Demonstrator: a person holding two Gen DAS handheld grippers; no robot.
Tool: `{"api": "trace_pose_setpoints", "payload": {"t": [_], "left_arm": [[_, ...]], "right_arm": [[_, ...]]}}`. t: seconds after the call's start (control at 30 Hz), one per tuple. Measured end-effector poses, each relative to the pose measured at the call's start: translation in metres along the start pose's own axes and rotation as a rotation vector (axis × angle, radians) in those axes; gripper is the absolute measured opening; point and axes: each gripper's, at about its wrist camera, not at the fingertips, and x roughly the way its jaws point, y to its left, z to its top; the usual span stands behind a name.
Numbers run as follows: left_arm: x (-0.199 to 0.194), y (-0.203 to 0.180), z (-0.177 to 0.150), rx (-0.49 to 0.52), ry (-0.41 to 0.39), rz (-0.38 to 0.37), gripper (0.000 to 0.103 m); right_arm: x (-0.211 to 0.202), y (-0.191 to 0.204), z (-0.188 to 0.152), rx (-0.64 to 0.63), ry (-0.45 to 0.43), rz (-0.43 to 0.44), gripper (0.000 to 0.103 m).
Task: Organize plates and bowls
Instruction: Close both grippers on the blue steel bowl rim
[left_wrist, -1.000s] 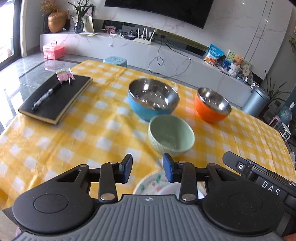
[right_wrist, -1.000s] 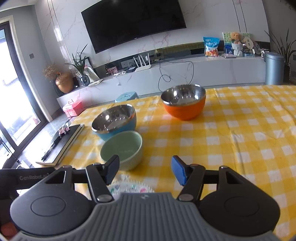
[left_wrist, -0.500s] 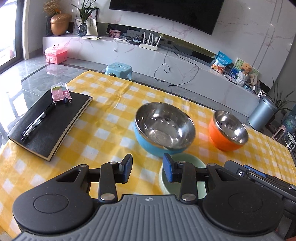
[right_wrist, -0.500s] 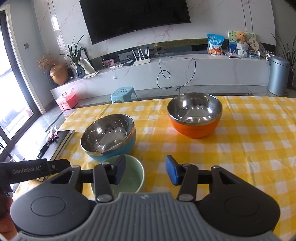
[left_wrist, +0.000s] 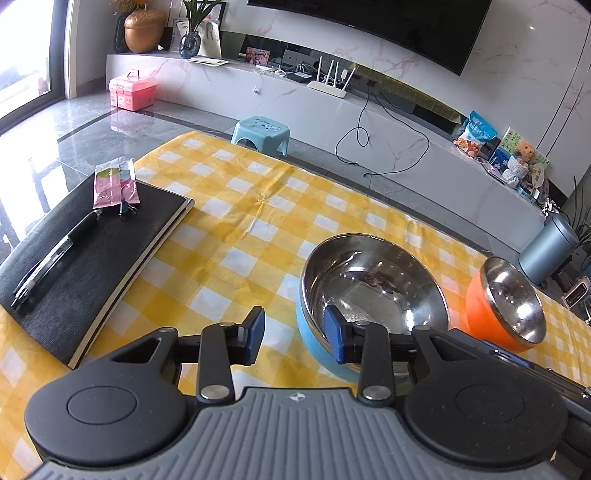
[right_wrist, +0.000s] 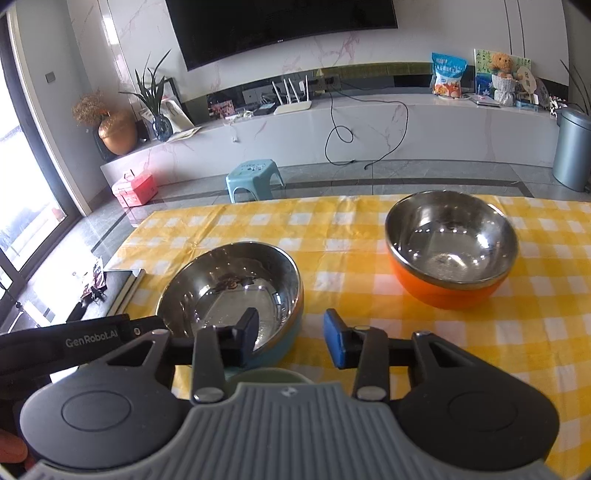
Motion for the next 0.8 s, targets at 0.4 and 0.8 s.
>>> {"api": "trace_pose_setpoints", "payload": {"t": [0.4,0.8], "left_arm": [[0.025,-0.008,0.009,0.053,0.005,-0.006,0.009],[-0.014,-0.022,0.016,0.086,-0.069,0.015,0.008]], "right_arm": [[0.028,0.000,0.003,0.037,0.033,-0.006,0.014],[0.003,-0.003,0.011,0.095,-0.016,0.015,0.009]]}}
